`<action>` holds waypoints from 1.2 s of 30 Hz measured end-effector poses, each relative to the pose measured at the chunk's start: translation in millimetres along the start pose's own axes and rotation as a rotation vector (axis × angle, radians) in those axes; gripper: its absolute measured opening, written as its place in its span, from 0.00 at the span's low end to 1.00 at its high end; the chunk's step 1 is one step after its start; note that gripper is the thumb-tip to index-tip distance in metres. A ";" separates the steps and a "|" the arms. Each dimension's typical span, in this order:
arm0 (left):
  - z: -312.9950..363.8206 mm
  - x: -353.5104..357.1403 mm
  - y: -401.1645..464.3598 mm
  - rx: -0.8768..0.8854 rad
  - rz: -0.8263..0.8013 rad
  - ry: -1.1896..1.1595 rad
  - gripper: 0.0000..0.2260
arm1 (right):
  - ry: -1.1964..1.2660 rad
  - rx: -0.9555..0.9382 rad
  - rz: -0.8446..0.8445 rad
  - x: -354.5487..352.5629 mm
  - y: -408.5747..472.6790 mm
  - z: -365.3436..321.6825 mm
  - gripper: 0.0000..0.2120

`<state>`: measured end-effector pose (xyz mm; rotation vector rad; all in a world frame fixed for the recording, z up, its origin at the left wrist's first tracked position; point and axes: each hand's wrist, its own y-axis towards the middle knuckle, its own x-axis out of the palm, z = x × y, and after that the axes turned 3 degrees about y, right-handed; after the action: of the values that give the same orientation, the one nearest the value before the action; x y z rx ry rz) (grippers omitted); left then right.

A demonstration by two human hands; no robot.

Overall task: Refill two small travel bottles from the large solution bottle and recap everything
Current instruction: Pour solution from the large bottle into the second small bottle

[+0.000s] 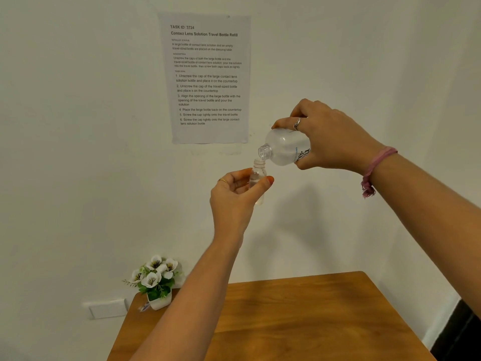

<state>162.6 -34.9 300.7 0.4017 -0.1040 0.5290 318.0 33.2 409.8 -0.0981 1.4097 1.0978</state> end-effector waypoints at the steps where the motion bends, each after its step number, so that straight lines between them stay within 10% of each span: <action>1: -0.1 0.2 0.0 -0.002 -0.001 -0.003 0.18 | -0.001 -0.002 0.001 0.2 0.1 0.2 0.36; 36: -0.4 7.3 -1.7 0.005 -0.008 0.015 0.19 | 0.010 0.013 0.026 0.7 -4.1 6.1 0.35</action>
<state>169.7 -32.6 301.2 0.4028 -0.0866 0.5247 325.0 35.4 408.5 -0.0762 1.4300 1.1105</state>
